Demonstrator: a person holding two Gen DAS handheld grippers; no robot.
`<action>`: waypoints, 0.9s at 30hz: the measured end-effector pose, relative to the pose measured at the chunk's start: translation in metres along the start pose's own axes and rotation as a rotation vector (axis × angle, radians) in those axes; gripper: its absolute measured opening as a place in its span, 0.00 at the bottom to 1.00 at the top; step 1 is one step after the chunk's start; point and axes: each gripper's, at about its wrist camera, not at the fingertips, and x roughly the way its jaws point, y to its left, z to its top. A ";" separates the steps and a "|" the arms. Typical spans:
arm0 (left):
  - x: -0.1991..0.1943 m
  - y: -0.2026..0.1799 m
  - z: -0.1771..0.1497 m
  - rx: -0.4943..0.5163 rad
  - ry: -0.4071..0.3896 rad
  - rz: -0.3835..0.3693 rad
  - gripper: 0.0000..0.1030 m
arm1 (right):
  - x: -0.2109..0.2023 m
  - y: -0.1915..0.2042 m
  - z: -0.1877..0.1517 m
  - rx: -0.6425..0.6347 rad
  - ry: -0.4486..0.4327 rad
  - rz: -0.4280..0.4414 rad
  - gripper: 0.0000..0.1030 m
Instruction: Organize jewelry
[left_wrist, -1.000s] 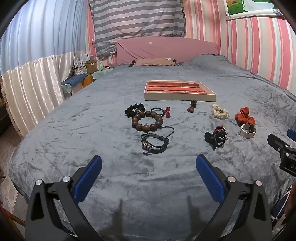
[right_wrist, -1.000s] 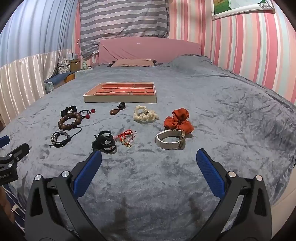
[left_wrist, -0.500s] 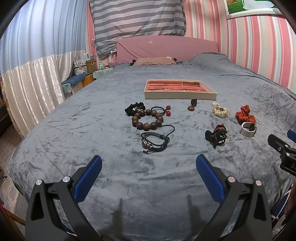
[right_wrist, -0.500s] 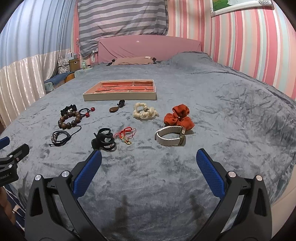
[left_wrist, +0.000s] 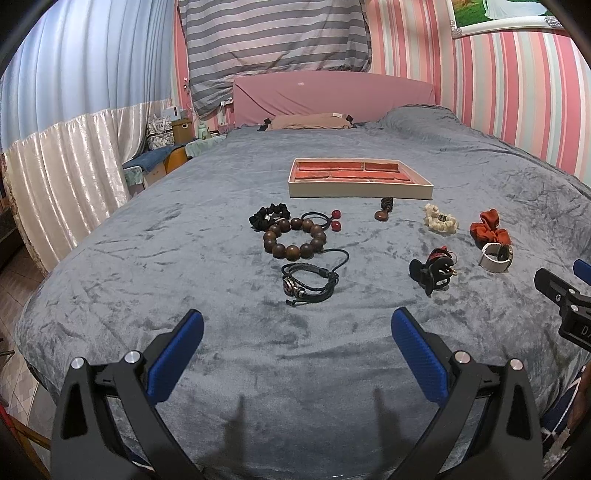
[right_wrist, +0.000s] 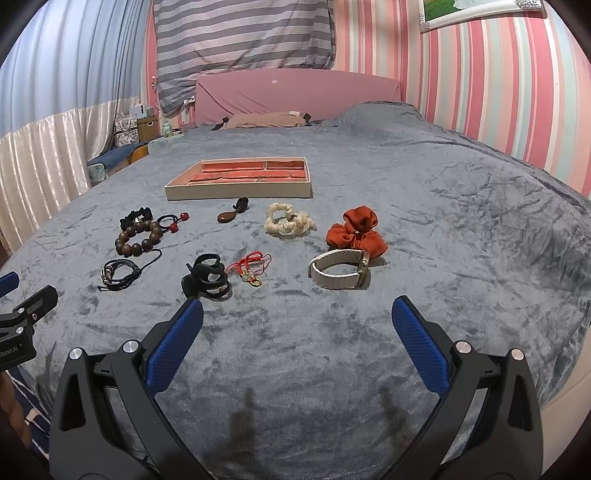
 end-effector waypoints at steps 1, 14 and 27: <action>0.000 0.000 0.000 0.000 0.000 0.000 0.96 | 0.000 0.000 0.000 0.000 0.001 0.000 0.96; 0.000 -0.001 0.001 0.001 0.003 0.002 0.96 | 0.000 0.000 -0.001 0.005 0.004 -0.001 0.96; -0.001 -0.001 0.001 0.000 0.003 0.002 0.96 | 0.001 -0.001 -0.001 0.010 0.006 -0.002 0.96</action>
